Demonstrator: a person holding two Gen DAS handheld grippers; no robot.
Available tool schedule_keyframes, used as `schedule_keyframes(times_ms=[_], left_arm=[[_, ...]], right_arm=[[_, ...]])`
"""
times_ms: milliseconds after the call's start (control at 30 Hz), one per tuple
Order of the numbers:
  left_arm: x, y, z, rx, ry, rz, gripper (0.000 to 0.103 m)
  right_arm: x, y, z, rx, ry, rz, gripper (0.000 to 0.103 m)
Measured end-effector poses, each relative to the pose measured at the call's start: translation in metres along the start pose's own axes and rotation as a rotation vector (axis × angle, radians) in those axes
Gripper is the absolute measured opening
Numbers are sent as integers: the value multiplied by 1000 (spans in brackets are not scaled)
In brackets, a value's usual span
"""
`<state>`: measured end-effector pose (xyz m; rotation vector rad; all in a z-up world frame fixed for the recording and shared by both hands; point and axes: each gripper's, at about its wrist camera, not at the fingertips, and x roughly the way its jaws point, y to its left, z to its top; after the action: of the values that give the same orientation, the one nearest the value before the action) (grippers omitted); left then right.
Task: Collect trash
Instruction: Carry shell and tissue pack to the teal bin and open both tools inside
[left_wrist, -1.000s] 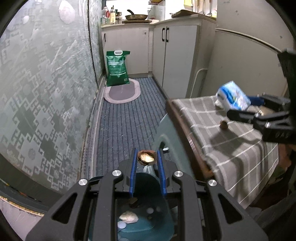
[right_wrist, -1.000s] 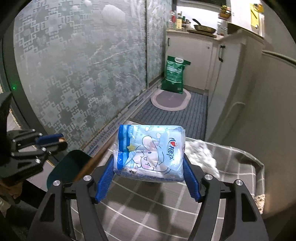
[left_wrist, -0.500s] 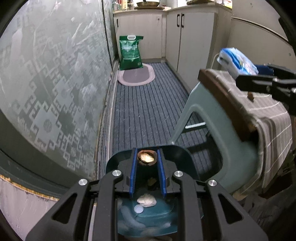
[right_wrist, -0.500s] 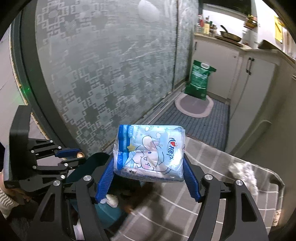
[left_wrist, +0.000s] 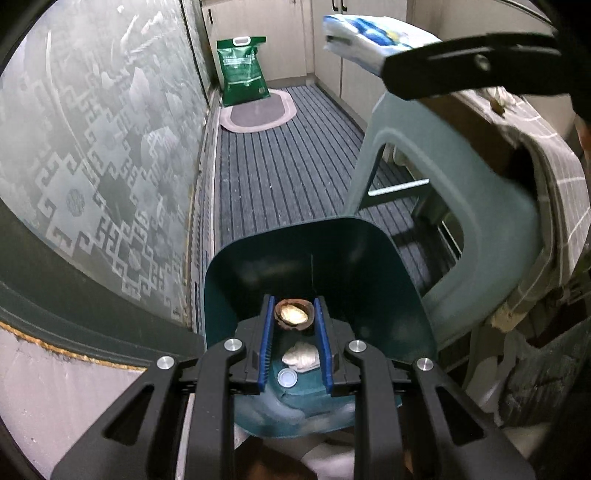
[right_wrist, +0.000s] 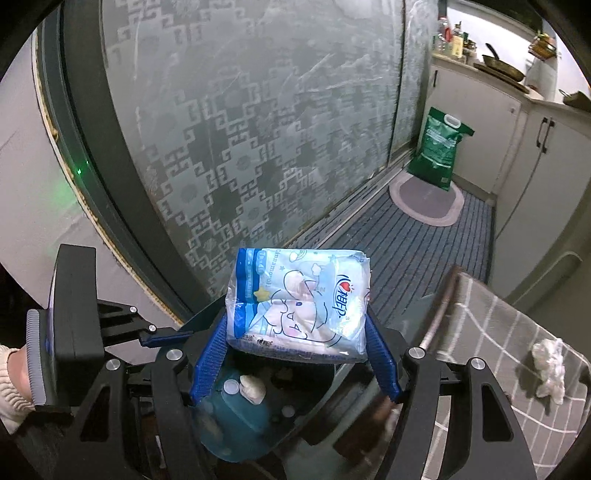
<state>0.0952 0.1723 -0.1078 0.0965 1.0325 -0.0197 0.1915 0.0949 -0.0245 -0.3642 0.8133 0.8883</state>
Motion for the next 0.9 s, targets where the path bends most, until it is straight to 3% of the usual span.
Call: schedule_keyframes(times_ms=[300, 733, 900], left_arm=[[-6, 11, -8, -7, -15, 15, 26], [-74, 25, 3, -93, -237, 86, 27], [-89, 30, 5, -111, -279, 140, 27]], right_arm=[[23, 13, 0, -9, 57, 23, 70], [60, 42, -10, -47, 152, 60, 70], [72, 52, -18, -64, 191, 76, 70]])
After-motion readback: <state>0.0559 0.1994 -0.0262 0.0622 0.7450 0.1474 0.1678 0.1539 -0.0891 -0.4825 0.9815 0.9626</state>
